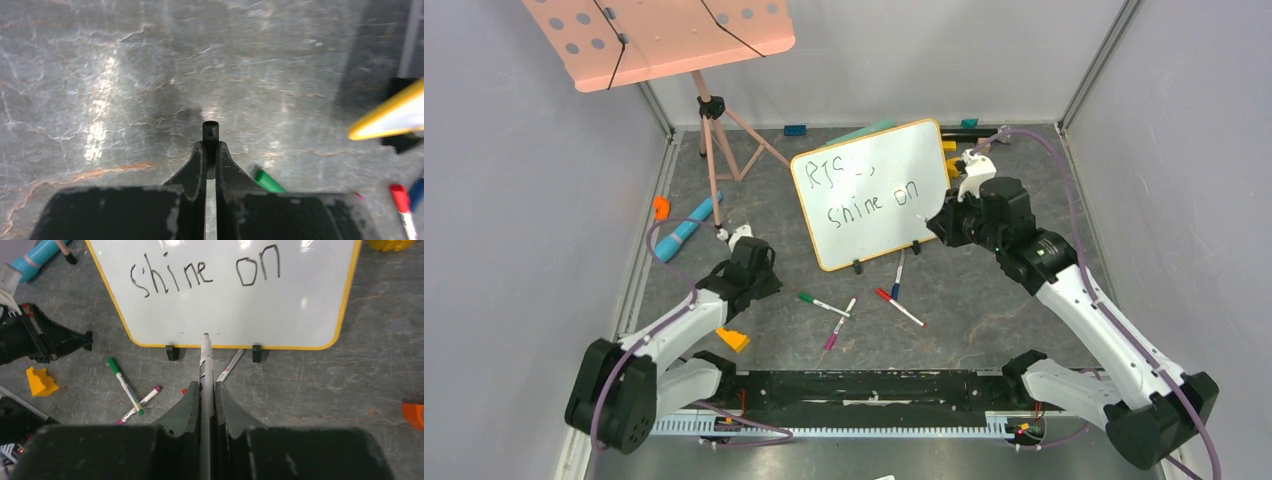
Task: Write a sentence on the whiteboard
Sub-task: Pick up the pen cap from the center of the board, then insert the whiteboard marker without the cap into the pen cap.
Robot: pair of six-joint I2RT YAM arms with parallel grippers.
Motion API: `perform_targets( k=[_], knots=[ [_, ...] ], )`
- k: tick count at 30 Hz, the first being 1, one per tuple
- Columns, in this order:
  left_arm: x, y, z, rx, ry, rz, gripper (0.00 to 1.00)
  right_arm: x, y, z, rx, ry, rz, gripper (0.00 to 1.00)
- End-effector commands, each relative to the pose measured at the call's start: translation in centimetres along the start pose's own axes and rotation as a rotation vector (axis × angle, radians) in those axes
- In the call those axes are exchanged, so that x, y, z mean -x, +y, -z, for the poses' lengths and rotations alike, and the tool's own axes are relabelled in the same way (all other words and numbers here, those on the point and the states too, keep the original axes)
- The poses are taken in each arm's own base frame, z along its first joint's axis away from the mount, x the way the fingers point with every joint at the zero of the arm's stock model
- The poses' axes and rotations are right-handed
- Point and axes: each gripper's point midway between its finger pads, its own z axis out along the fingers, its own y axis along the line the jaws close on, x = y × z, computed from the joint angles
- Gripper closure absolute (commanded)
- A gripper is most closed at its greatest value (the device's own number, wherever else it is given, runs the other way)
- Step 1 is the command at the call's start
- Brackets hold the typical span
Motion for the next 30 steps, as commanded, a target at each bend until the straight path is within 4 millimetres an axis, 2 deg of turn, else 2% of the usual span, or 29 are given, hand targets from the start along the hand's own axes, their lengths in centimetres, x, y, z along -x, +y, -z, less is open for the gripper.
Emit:
perform_targets(
  k=[1, 3, 7, 8, 10, 13, 17, 19, 21, 25, 30],
  knots=[
    [3.1, -4.0, 2.0, -0.234, -0.156, -0.045, 0.98, 0.9, 2.8, -0.3, 0.143, 0.040, -0.002, 1.00],
    [3.8, -6.1, 3.5, -0.354, -0.207, -0.064, 0.98, 0.5, 3.5, -0.5, 0.179, 0.077, -0.005, 1.00],
    [5.6, -8.1, 6.6, -0.429, -0.347, -0.163, 0.98, 0.5, 4.9, -0.5, 0.243, 0.121, -0.008, 1.00],
    [6.4, -9.5, 8.1, -0.496, -0.399, -0.184, 0.98, 0.9, 5.2, -0.5, 0.251, 0.121, -0.008, 1.00],
    [6.6, -12.0, 10.6, -0.664, -0.465, -0.275, 0.98, 1.4, 5.8, -0.4, 0.269, 0.121, -0.010, 1.00],
    [6.6, -14.5, 14.2, -0.842, -0.552, -0.423, 0.98, 2.0, 6.8, -0.2, 0.299, 0.124, -0.014, 1.00],
    [5.2, -16.4, 17.1, -1.009, -0.615, -0.715, 0.98, 2.9, 8.4, 0.6, 0.344, 0.136, -0.019, 1.00],
    [4.1, -17.1, 17.6, -1.075, -0.610, -0.855, 0.98, 3.4, 9.9, 1.3, 0.387, 0.147, -0.010, 1.00],
    [3.5, -17.4, 17.4, -1.094, -0.575, -0.918, 0.98, 3.6, 11.1, 1.6, 0.407, 0.159, 0.005, 1.00],
    [3.2, -17.7, 16.6, -1.079, -0.524, -0.977, 0.98, 2.8, 12.5, 1.5, 0.434, 0.200, 0.039, 1.00],
    [2.8, -17.8, 16.9, -1.107, -0.530, -1.024, 0.98, 2.2, 14.0, 1.0, 0.471, 0.225, 0.055, 1.00]
  ],
)
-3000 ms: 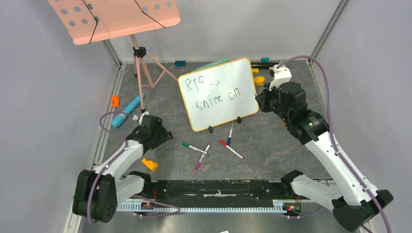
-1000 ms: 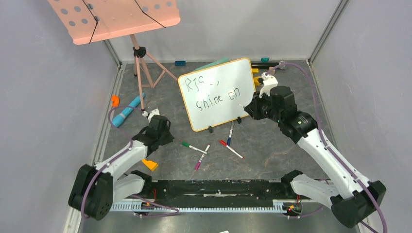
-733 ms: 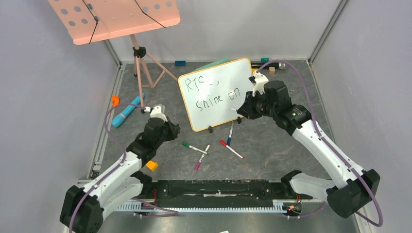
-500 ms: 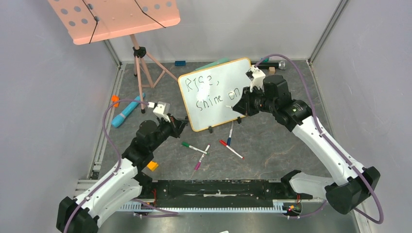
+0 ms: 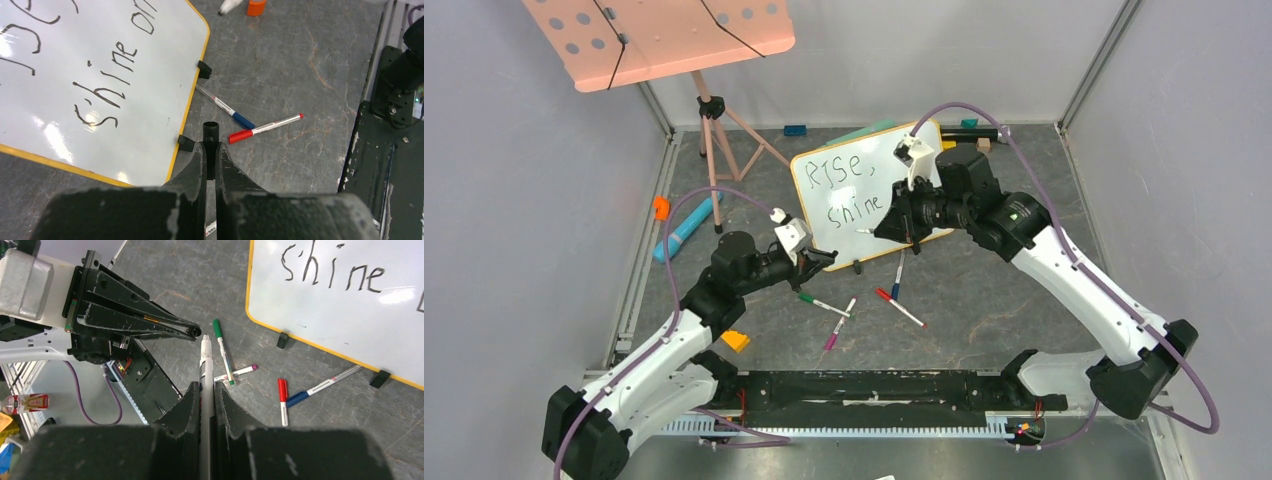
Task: Write a sentence on the whiteboard
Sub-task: Insert the whiteboard marker without the cap into the pen cap.
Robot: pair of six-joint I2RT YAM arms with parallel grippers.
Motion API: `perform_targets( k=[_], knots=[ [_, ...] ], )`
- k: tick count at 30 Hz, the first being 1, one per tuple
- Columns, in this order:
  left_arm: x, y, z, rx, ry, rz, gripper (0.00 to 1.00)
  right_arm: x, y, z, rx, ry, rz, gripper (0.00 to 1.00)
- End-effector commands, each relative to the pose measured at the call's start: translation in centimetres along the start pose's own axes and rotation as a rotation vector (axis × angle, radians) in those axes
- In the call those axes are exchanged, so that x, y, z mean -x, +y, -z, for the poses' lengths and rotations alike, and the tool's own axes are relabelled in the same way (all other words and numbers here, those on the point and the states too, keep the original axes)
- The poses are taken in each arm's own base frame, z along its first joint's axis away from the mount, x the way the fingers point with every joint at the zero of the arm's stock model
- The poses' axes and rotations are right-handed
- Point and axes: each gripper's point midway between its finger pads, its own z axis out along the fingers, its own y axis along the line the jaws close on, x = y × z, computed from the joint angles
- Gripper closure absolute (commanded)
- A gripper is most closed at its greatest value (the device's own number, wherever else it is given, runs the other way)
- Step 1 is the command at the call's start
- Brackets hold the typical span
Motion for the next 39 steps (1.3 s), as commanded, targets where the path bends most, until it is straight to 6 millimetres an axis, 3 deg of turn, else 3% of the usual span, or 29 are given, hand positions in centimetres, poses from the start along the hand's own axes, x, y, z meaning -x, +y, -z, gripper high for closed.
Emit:
perform_targets(
  k=[1, 9, 14, 39],
  knots=[
    [1.8, -1.3, 0.1, -0.099, -0.037, -0.132, 0.98, 0.5, 1.6, -0.6, 0.049, 0.018, 0.021, 1.00],
    [2.3, -2.3, 0.7, -0.141, -0.069, -0.182, 0.98, -1.1, 3.3, -1.7, 0.124, 0.094, 0.045, 1.00],
    [2.4, -2.4, 0.8, -0.145, -0.078, -0.187, 0.98, -2.3, 3.3, -1.7, 0.131, 0.122, 0.044, 1.00],
    [3.2, -3.2, 0.9, -0.184, -0.125, -0.201, 0.98, -4.0, 3.6, -3.0, 0.167, 0.171, 0.045, 1.00]
  ],
)
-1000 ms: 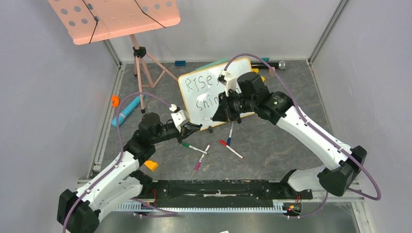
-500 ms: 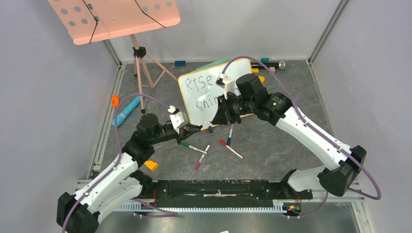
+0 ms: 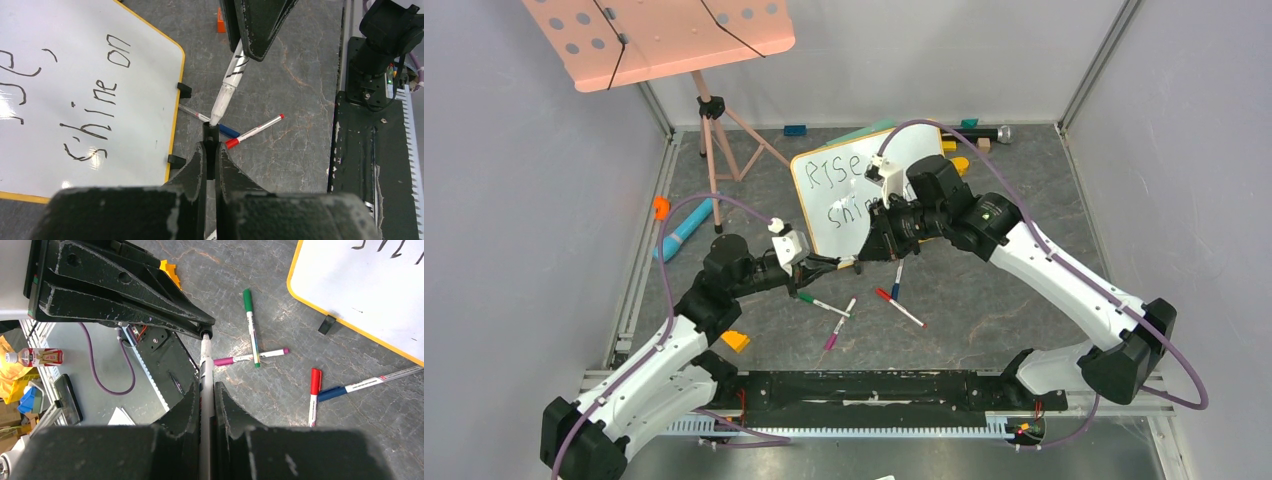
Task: Write a sentence on the whiteboard
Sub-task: Insert the whiteboard marker without the cap into the pen cap.
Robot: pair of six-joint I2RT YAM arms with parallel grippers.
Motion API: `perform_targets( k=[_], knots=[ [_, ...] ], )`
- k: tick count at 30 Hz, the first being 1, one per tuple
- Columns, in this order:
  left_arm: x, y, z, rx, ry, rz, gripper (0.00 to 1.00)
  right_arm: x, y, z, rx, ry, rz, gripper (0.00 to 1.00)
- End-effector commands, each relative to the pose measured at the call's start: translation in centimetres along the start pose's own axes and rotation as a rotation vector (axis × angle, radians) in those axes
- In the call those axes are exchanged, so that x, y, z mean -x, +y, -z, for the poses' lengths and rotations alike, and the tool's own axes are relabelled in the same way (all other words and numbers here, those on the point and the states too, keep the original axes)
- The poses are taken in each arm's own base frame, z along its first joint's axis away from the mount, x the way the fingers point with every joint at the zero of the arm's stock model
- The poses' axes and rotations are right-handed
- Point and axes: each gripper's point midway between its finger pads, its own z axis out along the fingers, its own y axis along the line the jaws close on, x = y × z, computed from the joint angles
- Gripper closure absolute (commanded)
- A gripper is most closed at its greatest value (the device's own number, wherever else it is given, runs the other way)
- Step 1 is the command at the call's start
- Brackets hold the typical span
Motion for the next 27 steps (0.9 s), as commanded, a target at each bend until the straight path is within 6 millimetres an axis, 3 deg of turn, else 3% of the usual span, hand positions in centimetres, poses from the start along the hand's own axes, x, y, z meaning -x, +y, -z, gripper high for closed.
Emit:
perform_targets(
  k=[1, 9, 15, 27],
  knots=[
    [1.6, -0.8, -0.1, -0.057, -0.058, -0.077, 0.98, 0.0, 0.7, -0.4, 0.039, 0.000, 0.026, 1.00],
    [0.9, -3.2, -0.4, -0.205, -0.007, -0.103, 0.98, -2.5, -0.3, -1.6, 0.019, 0.103, 0.027, 1.00],
    [-0.1, -3.4, -0.6, -0.232, 0.089, -0.162, 0.98, -4.9, -0.7, -3.6, -0.003, 0.184, 0.031, 1.00],
    [3.0, -3.3, -2.1, -0.194, -0.019, -0.157, 0.98, -7.4, 0.3, -9.4, 0.008, 0.170, -0.011, 1.00]
  ],
)
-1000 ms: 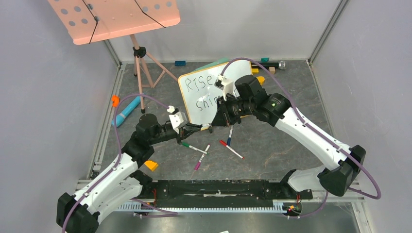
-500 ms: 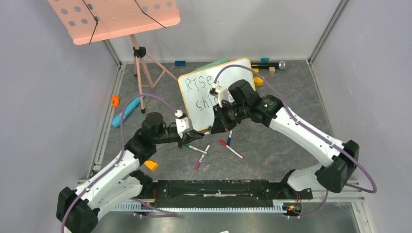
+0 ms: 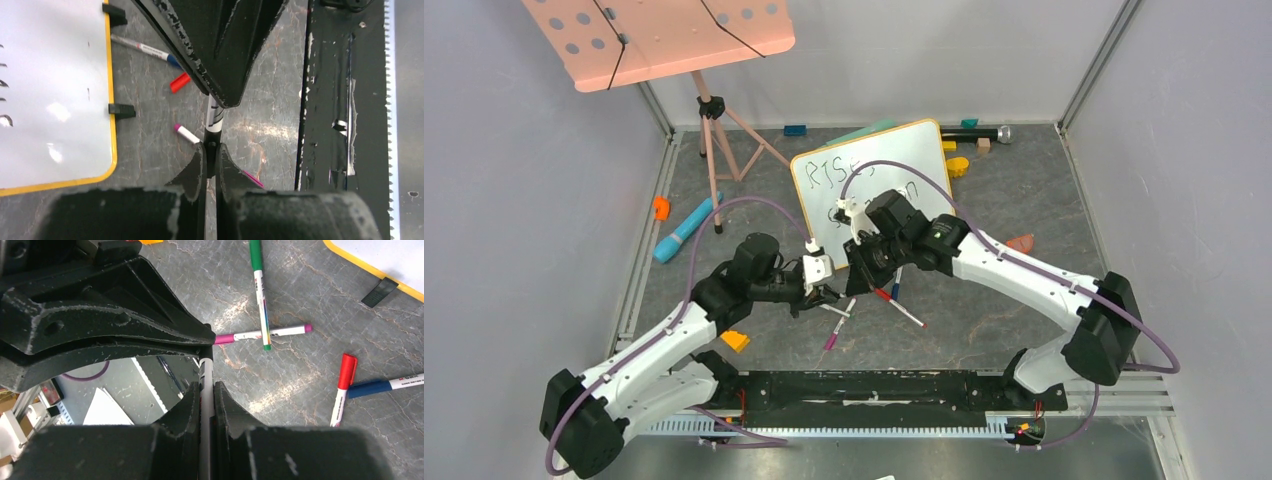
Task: Write a sentence on the whiteboard
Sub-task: Insert the whiteboard marker without the cap into the pen cap, then put down the whiteboard marker at the center of the board.
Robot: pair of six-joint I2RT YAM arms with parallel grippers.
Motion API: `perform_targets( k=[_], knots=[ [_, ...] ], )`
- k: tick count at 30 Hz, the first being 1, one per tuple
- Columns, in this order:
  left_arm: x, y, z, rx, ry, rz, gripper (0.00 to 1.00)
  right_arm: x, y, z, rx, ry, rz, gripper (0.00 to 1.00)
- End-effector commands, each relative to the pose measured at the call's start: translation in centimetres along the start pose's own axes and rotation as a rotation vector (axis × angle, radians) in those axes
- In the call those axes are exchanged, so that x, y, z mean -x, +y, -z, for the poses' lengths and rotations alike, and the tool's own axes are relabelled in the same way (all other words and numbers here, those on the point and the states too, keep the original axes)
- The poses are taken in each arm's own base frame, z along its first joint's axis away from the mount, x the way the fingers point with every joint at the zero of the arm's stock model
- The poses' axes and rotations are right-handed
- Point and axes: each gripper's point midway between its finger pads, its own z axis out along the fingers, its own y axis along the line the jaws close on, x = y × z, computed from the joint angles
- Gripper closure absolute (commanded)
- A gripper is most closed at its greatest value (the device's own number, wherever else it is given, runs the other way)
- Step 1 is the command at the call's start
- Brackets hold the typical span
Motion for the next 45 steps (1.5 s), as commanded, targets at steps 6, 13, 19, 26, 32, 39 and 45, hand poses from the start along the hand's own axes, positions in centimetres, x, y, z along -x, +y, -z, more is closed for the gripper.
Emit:
perform_targets(
  k=[6, 13, 19, 26, 32, 39, 45],
  knots=[
    [11.0, 0.5, 0.2, -0.004, -0.400, -0.075, 0.98, -0.9, 0.9, -5.2, -0.044, 0.027, 0.089, 1.00],
    [12.4, 0.4, 0.4, -0.004, -0.561, 0.058, 0.98, -2.1, 0.9, -5.9, -0.050, 0.062, 0.141, 1.00],
    [11.2, 1.1, -0.5, 0.020, -0.544, 0.131, 0.98, -2.4, -1.2, -4.5, -0.175, 0.062, 0.145, 1.00],
    [5.0, 4.9, 1.3, 0.339, -0.205, 0.171, 0.66, -3.4, -6.3, -0.6, -0.278, -0.094, -0.027, 1.00],
    [3.0, 6.4, 3.5, 0.535, -0.200, 0.338, 0.54, -4.5, -10.7, 2.8, -0.275, -0.300, -0.189, 1.00],
    [-0.6, 8.8, 4.7, 0.750, -0.117, 0.568, 0.46, -6.9, -16.3, 5.6, -0.454, -0.399, -0.330, 1.00],
    [-2.5, 10.5, 6.8, 0.910, -0.124, 0.692, 0.25, -8.5, -17.3, 4.3, -0.404, -0.409, -0.379, 0.93]
  ],
)
